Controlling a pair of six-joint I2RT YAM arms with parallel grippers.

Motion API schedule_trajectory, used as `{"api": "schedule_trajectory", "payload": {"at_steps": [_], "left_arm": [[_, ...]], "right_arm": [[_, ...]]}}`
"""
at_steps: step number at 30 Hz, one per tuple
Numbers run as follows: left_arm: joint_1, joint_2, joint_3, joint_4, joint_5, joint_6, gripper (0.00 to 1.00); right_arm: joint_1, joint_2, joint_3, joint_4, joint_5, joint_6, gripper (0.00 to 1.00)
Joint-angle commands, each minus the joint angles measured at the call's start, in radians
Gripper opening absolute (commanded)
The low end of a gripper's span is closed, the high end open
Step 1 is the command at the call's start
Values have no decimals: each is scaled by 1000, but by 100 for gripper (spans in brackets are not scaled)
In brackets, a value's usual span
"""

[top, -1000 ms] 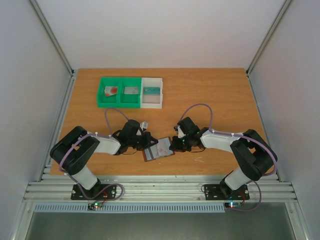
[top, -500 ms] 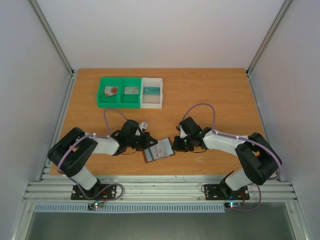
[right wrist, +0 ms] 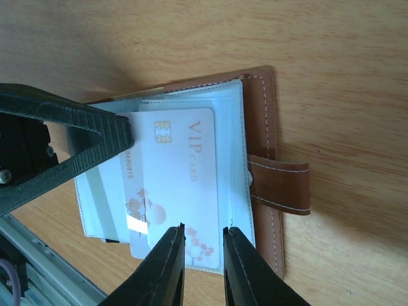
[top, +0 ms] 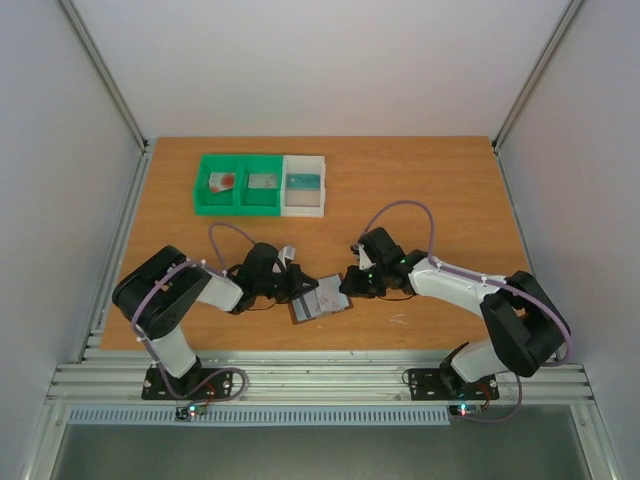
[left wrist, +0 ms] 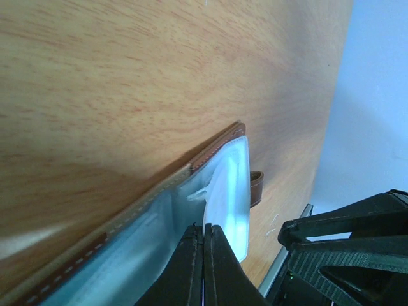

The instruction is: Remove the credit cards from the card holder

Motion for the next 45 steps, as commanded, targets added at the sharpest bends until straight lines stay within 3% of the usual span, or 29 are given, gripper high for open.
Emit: {"api": "schedule_trajectory", "payload": {"at_steps": [1,11,19,28,40,45], "left_arm": [[-3,66,-31,188,-12,-67,0],[-11,120,-34,212,-32,-72,0],[-13,101,-35,165,-30,-57,0],[-12,-28,16,-139,-45,47,0],[-13,-178,36,-379,-115,104,0],[-13,-278,33,-438,-141,125,0]], "right_arm": [[2,20,30,22,8,-28,18],[2,118,48,89,-66,-13,9],[2,191,70,-1,70,-20,6],[2,200,56,-57,156,-32,5],[2,176,64,-87,187,-43,5],[2,136,70,-86,125,-31,9]]}}
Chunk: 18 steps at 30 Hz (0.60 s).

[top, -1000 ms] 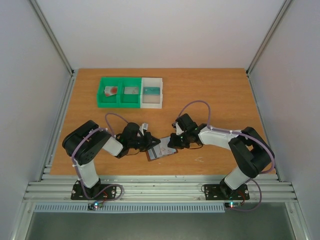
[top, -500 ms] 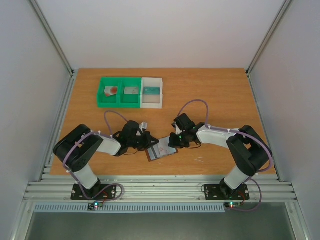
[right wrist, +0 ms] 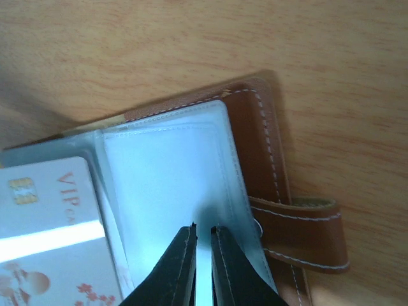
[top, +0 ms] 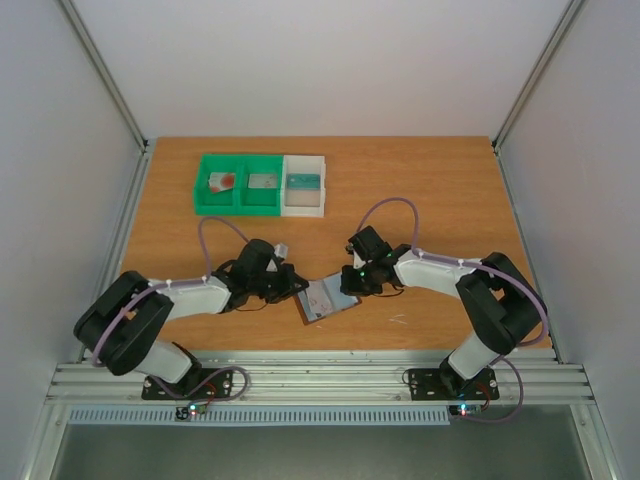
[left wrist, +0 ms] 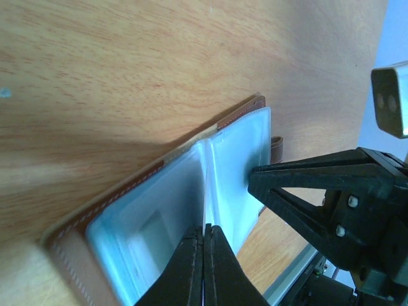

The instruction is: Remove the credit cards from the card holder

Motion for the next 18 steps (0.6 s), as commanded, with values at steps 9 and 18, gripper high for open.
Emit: {"api": "schedule_trajectory", "payload": {"at_steps": [9,18], "left_arm": [[-3,-283,-4,-131,-86,50,0],[-4,-468,-38,-19,-67,-27,1]], "right_arm": [[-4,-241,-18,-49,-140,50,27],[-4,-420,-47,54,-302,190,51]]}}
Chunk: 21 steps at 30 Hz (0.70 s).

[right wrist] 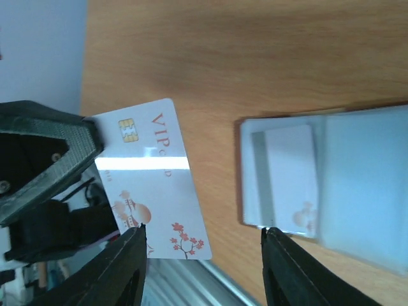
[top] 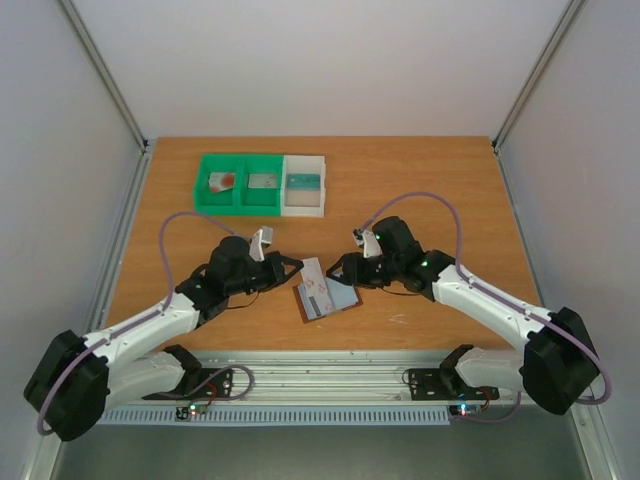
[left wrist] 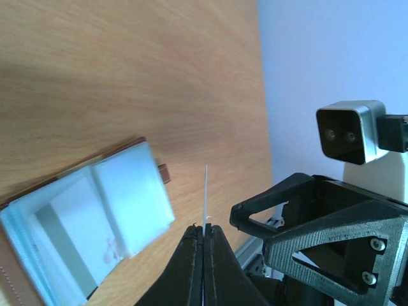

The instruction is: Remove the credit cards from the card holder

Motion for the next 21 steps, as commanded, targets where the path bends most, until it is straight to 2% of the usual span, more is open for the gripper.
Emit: {"api": "schedule_trajectory", "payload": {"at_steps": [1,3,5,13,15,17,21], "left_arm": [[-4,-76,-32,106,-3,-47,0],[-4,-102,-35,134,3,-71,0],[-4,-116,-32,155,16,-86,0],[-3,-139,-50,309,36,-155,0],[-3,-140,-66,354,33,-177,0],[-5,-137,-80,394,35,-198,1],[-5,-137,-98,432,38,-210,0]], "right_arm": [[-1,-60,-20,66,-99,104,54],[-2,-76,-22,83,-120,136,62],[-2,-96,-29,111,-148,172,66],[-2,-115,-41,231,-241,289,65],[-3,-116,-54,273,-259,314,59],[-2,-128,-65,300,-270,319,49],[-2,-155,-75,301,-267,298,20]]}}
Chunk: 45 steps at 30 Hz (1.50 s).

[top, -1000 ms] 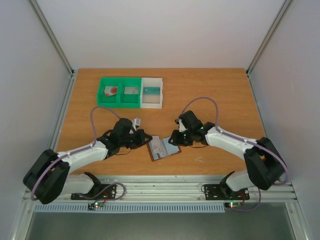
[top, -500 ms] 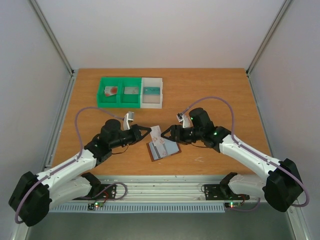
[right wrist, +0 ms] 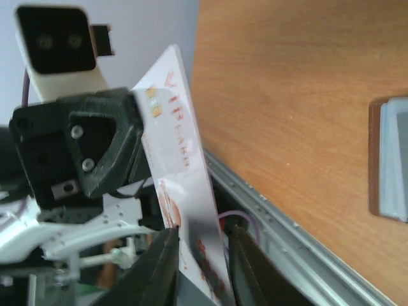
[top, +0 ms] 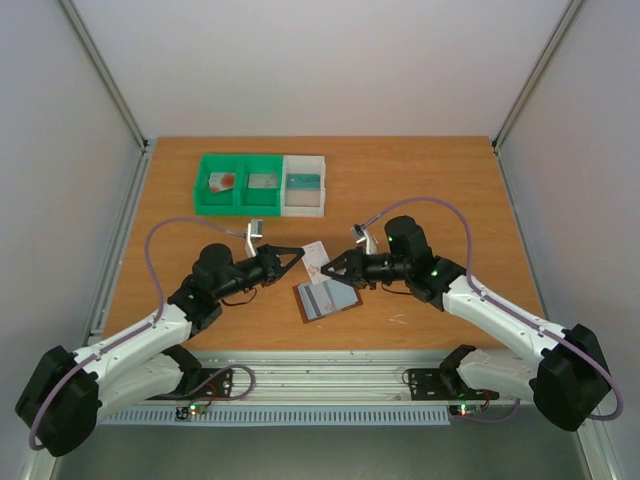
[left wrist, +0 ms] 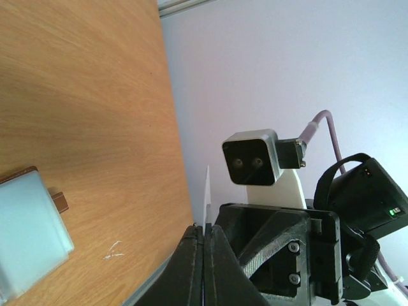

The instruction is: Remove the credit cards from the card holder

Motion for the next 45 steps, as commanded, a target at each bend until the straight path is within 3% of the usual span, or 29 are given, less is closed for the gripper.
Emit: {"api": "schedule_trajectory", "payload": {"at_steps": [1,4,8,11,16,20,22,25,32,40,44,45], "left_arm": [[-4,-13,-29,149,8,-29,0],[-3,-16,-38,150,32,-15,2],[2,-39,-33,101,121,30,24],[4,-66,18,-57,226,121,32],[4,-112,145,-445,315,375,38],[5,-146,193,-571,412,465,39],[4,-159,184,-557,473,488,40],[5,-167,179,-529,526,471,36],[5,-170,157,-435,559,423,11],[5,-160,127,-307,613,358,19],[5,-150,119,-238,635,293,1],[6,-146,122,-240,637,288,1]], "right_arm": [[-1,-48,-16,54,-30,0,14],[-2,-75,-16,25,-34,-56,2],[-3,-115,-1,-62,-74,-184,1],[-3,-118,33,-190,-110,-317,1],[-5,-144,59,-285,-224,-434,1],[-4,-140,104,-349,-335,-516,1],[-5,-144,115,-364,-369,-557,1],[-4,-152,121,-353,-395,-552,1],[-5,-148,129,-370,-400,-560,1],[-4,-136,138,-397,-421,-585,1],[-4,-132,144,-400,-427,-589,1],[-4,-132,144,-400,-427,-591,1]]}}
